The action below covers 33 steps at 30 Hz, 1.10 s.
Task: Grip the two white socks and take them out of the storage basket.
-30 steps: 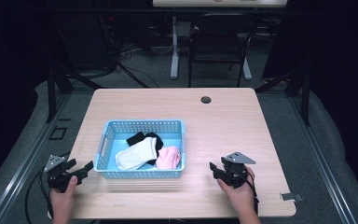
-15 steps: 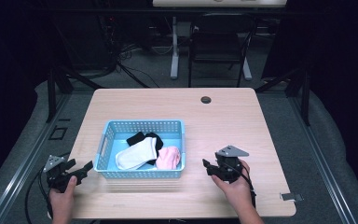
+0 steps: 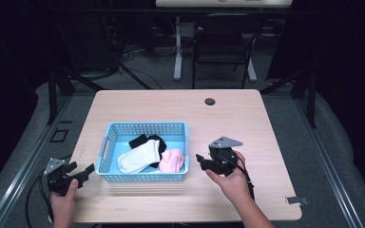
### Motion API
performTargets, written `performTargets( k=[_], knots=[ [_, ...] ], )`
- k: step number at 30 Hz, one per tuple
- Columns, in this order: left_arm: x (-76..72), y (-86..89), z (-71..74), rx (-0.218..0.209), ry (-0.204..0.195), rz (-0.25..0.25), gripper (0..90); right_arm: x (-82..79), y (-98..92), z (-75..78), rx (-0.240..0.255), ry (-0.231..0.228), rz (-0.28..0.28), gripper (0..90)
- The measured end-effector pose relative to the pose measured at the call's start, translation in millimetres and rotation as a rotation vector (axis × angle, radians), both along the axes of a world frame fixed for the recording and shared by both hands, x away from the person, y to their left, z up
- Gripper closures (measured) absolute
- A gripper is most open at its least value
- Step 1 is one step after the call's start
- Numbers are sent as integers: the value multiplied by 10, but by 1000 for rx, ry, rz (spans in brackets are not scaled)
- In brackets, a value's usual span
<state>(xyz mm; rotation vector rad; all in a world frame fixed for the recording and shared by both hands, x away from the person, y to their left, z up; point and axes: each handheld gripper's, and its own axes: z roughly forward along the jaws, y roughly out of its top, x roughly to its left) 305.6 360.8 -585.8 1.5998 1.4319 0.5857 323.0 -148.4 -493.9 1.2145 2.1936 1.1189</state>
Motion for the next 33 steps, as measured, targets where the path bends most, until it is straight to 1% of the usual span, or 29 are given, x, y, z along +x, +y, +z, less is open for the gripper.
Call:
performTargets(
  k=[1,2,4,6,7,10,11,13,14,16,19,20,22,24,25,26,29,30,33],
  knots=[
    [0,1,0,-1,0,0,183,19,31,58,1,-2,7,420],
    [0,1,1,-1,0,0,183,31,48,80,5,-3,14,421],
    [0,1,1,0,0,0,183,58,87,121,-2,3,22,421],
    [0,1,1,0,0,0,183,73,108,135,0,0,30,421],
    [-1,1,2,0,0,0,183,101,155,165,-8,5,39,421],
    [0,1,2,-1,0,-1,183,130,208,186,-5,12,43,421],
    [0,1,1,-2,0,0,183,163,254,205,-14,19,53,421],
    [0,1,2,-1,0,-1,183,183,280,206,-14,20,56,422],
    [0,2,2,-2,0,-1,183,221,328,211,-22,28,61,422],
    [0,2,2,-3,1,0,183,257,381,210,-21,38,59,423],
    [0,5,5,-2,5,-1,184,294,430,212,-29,51,64,424],
    [0,6,6,-2,6,-2,183,328,485,207,-33,66,70,425],
    [0,7,5,-2,6,-2,183,357,544,200,-31,73,73,425],
    [0,8,6,-2,6,-2,183,385,598,201,-36,91,78,426],
    [0,8,6,-2,6,-2,183,385,598,201,-36,91,78,426],
    [0,7,6,-2,6,-3,183,413,656,192,-28,104,79,427],
    [0,8,6,-3,6,-4,183,458,736,184,-41,117,88,428],
    [1,9,6,-3,7,-3,183,472,762,183,-48,129,88,429],
    [0,9,6,-4,7,-3,183,518,847,164,-42,147,91,431]
  ],
)
